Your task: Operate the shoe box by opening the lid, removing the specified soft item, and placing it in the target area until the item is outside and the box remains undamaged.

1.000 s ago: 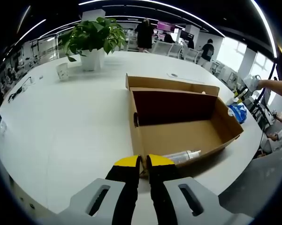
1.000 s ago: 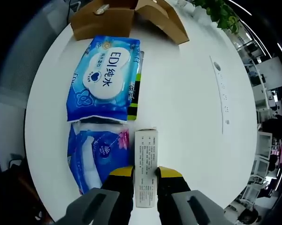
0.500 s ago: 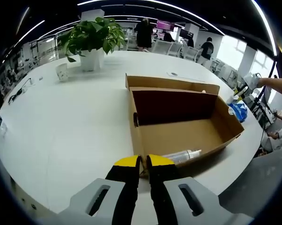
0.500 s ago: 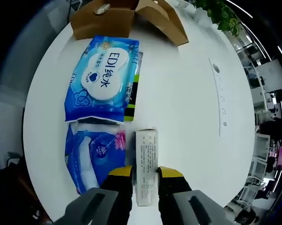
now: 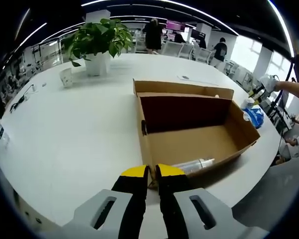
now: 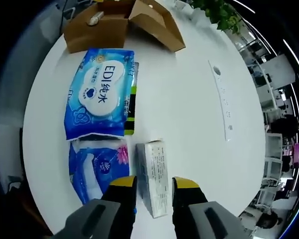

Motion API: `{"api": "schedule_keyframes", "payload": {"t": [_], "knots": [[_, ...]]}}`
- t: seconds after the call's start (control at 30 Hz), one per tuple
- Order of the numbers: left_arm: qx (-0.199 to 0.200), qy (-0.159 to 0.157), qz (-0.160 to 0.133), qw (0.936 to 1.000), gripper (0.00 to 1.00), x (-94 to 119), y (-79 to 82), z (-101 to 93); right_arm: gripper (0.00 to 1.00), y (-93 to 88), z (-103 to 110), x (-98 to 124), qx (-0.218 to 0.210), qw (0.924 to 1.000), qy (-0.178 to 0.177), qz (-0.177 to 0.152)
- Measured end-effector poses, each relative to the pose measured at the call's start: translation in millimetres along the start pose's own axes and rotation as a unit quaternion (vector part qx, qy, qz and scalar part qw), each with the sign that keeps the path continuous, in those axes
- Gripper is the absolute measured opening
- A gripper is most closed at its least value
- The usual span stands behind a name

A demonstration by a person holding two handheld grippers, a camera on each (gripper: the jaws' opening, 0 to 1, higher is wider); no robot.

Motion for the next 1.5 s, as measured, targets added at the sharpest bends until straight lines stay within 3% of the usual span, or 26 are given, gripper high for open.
{"api": "schedule_keyframes", "payload": {"t": [0.23, 0.5, 0.87, 1.1, 1.23, 1.5], "knots": [[-0.013, -0.001, -0.002, 0.9999, 0.07, 3, 5.2, -1.6, 0.34, -4.2, 6, 16, -0.067, 0.9973, -0.02, -0.021], [-0.037, -0.009, -0.007, 0.9993, 0.1, 9, 15.9, -9.1, 0.48, -7.4, 8, 33, -0.147, 0.9868, -0.036, -0.058], [-0.095, -0.045, 0.004, 0.9945, 0.16, 5, 33.7, -22.1, 0.64, -7.1, 35, 59, -0.201, 0.9761, -0.032, -0.077], [-0.148, -0.096, 0.034, 0.9838, 0.21, -3, 48.2, -28.5, 0.8, -1.8, 49, 70, -0.234, 0.9675, -0.03, -0.091], [-0.194, -0.119, 0.06, 0.972, 0.24, -7, 56.0, -29.2, 0.88, 2.7, 54, 76, -0.253, 0.9616, -0.036, -0.1], [-0.243, -0.154, 0.08, 0.9544, 0.31, -12, 72.8, -28.9, 0.97, 11.0, 66, 91, -0.31, 0.9401, -0.06, -0.129]]}}
Point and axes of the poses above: the point that each gripper's makers call its tool centre point, and the gripper's own axes: x roughly backward along the fingers, z roughly to its left, y roughly out of its top, the point moved 8 cm from there along x, roughly backward along the fingers, and after that the axes turned 6 degrees about -y, right-handed, at the moved point
